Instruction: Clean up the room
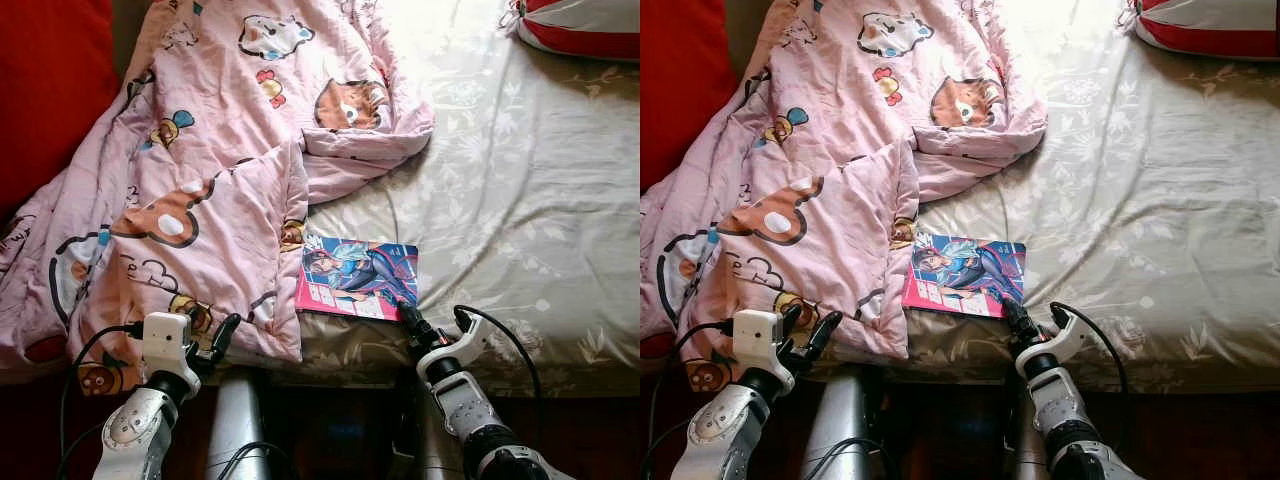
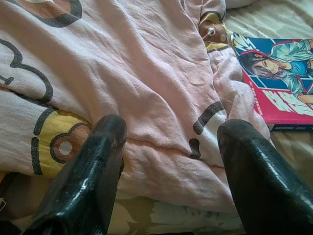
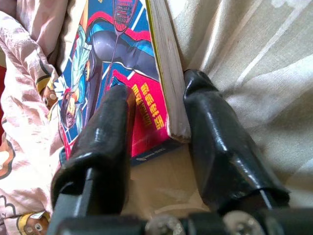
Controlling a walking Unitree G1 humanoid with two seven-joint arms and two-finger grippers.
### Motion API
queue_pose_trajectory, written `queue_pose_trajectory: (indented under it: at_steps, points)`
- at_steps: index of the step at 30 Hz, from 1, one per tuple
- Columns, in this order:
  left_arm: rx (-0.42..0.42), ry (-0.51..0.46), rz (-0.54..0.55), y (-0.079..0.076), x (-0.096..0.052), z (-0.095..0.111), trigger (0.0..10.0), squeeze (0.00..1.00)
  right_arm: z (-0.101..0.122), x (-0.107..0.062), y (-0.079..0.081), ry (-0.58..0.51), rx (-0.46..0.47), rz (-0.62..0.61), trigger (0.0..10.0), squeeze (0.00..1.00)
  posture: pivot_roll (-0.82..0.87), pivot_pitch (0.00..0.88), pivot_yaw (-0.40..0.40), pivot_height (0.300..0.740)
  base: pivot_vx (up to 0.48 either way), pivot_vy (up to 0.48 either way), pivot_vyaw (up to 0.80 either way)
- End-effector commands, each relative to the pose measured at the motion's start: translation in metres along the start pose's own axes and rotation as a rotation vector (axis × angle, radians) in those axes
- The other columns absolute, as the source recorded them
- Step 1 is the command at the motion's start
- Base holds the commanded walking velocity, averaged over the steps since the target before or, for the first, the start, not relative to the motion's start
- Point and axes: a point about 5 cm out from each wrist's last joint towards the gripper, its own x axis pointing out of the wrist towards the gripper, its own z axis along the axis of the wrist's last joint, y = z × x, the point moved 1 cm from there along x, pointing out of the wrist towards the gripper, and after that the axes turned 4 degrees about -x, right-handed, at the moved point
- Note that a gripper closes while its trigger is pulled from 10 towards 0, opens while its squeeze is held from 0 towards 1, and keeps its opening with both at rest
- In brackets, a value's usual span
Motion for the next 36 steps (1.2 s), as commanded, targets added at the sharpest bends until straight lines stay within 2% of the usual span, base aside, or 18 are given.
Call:
queue_pose_trajectory:
  at_steps: [1,3,7,9,12,15,17,21,24,27,36]
  points:
    - [0.019,0.048,0.010,0.004,-0.007,-0.009,10.0,0.00,-0.016,-0.005,-0.003,0.044,0.020,-0.019,0.0,0.00,0.12,0.320,0.060,0.577,0.000,0.000,0.00]
    - [0.022,0.046,0.010,0.004,-0.006,-0.010,10.0,0.00,-0.007,-0.004,-0.006,-0.018,-0.001,-0.069,0.0,0.00,0.12,0.318,0.060,0.577,0.000,0.000,0.00]
    - [0.024,0.046,0.012,0.005,-0.005,-0.010,10.0,0.00,-0.001,-0.006,-0.010,-0.068,0.002,-0.103,0.0,0.00,0.12,0.316,0.059,0.577,0.000,0.000,0.00]
    - [0.027,0.048,0.016,0.005,-0.005,-0.011,10.0,0.00,0.008,-0.009,-0.014,-0.140,0.001,-0.128,0.0,0.00,0.11,0.311,0.055,0.577,0.000,0.000,0.00]
    - [0.029,0.049,0.022,0.006,-0.004,-0.012,10.0,0.00,0.021,-0.015,-0.019,-0.232,-0.002,-0.126,0.0,0.00,0.10,0.304,0.048,0.577,0.000,0.000,0.00]
    - [0.030,0.050,0.023,0.006,-0.003,-0.012,10.0,0.00,0.024,-0.018,-0.019,-0.256,-0.010,-0.119,0.0,0.00,0.10,0.303,0.047,0.577,0.000,0.000,0.00]
    - [0.030,0.049,0.025,0.006,-0.001,-0.012,10.0,0.00,0.036,-0.025,-0.021,-0.327,-0.027,-0.110,0.0,0.00,0.08,0.296,0.042,0.577,0.000,0.000,0.00]
    - [0.030,0.048,0.026,0.006,0.000,-0.013,10.0,0.00,0.046,-0.033,-0.022,-0.393,-0.044,-0.114,0.0,0.00,0.08,0.293,0.041,0.577,0.000,0.000,0.00]
    - [0.031,0.047,0.029,0.006,0.003,-0.014,10.0,0.00,0.061,-0.046,-0.017,-0.463,-0.106,-0.111,0.0,0.00,0.06,0.276,0.034,0.577,0.000,0.000,0.00]
    - [0.028,0.045,0.036,0.006,0.005,-0.015,10.0,0.00,0.065,-0.054,-0.007,-0.456,-0.214,-0.095,0.0,0.00,0.05,0.264,0.028,0.577,0.000,0.000,0.00]
    - [-0.009,0.025,0.071,0.005,0.015,-0.018,10.0,0.00,0.089,-0.056,0.023,-0.435,-0.496,-0.071,0.0,0.00,0.01,0.211,-0.004,0.577,0.000,0.000,0.00]
